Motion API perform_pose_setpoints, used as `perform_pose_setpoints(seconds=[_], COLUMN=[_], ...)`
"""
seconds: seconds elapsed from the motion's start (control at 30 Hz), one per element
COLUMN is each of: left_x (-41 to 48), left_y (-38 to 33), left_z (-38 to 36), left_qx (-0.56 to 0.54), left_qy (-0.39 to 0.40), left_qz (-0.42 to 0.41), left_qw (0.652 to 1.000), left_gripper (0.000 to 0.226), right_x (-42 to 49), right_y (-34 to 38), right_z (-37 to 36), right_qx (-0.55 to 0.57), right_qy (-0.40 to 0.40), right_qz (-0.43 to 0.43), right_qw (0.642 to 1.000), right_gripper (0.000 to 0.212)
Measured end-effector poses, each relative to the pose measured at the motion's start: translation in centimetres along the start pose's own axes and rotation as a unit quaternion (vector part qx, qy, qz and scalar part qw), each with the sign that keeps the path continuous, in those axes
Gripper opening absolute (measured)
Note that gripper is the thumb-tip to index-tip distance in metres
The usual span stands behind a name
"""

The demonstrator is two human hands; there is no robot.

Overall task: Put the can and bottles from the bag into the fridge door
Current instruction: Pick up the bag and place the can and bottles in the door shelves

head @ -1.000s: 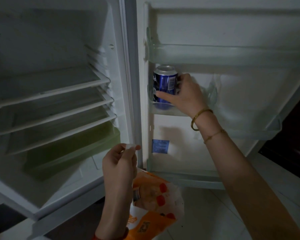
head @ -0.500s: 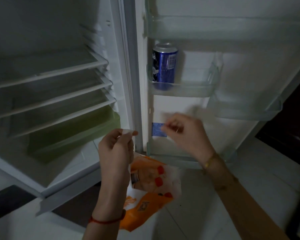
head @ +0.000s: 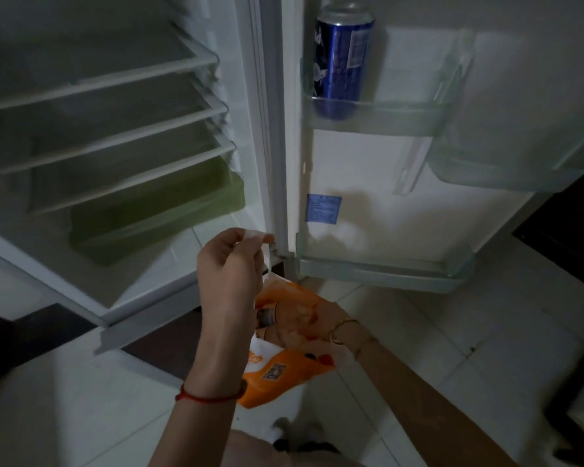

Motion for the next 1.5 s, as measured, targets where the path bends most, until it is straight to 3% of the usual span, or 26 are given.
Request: perform_pose_setpoints(seconds=[0.13, 0.3, 0.47, 0.6, 0.8, 1.03, 1.3, 1.5], left_x=[-0.1, 0.3, 0.4, 0.3, 0.4, 1.1, 2.4, 3.3], left_y=[0.6, 0.9, 0.5, 0.7, 0.7, 1.0, 0.7, 0.8], left_z=[0.6, 1.6, 2.5, 2.4, 1.2, -0.4, -0.1, 0.3], left_qx=[-0.010, -0.005, -0.013, -0.012, -0.020, -0.010, -0.001, -0.013], left_qy=[-0.015, -0.026, -0.023, -0.011, 0.007, 0.010, -0.015, -0.030], left_qz=[0.006, 0.012, 0.012, 0.024, 0.032, 0.039, 0.037, 0.041], left_qw=[1.000, 1.000, 1.000, 1.000, 0.999, 0.999, 0.999, 0.999], left_gripper=[0.021, 0.021, 0.023, 0.024, 0.022, 0.019, 0.019, 0.018], right_x=[0.6, 0.4, -1.2, -2.9, -6.6, -10.6, -8.2, -2.0], right_y=[-1.4, -0.4, 1.6, 4.5, 6.1, 7.0, 7.4, 7.4], right_z=[-1.1, -2.2, -0.7, 2.6, 10.9, 19.2, 21.5, 20.5], right_qx=[0.017, -0.040, 0.010, 0.033, 0.064, 0.065, 0.119, 0.062], right_qy=[0.004, -0.040, -0.071, -0.157, -0.292, -0.440, -0.500, -0.478], right_qz=[-0.044, 0.007, 0.025, 0.069, 0.076, 0.099, 0.124, 0.130], right_qw=[0.999, 0.998, 0.997, 0.985, 0.951, 0.890, 0.849, 0.866], right_gripper=[0.050, 0.056, 0.042, 0.019, 0.034, 0.023, 0.027, 0.027])
Point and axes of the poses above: each hand's wrist, its own x-axis towards the middle knuckle, its own z-axis out of the back of the hand, y = z × x, the point moved 7 cm from there along x, towards the middle knuckle, and after that the axes turned 6 degrees about -y, right-handed, at the moved point
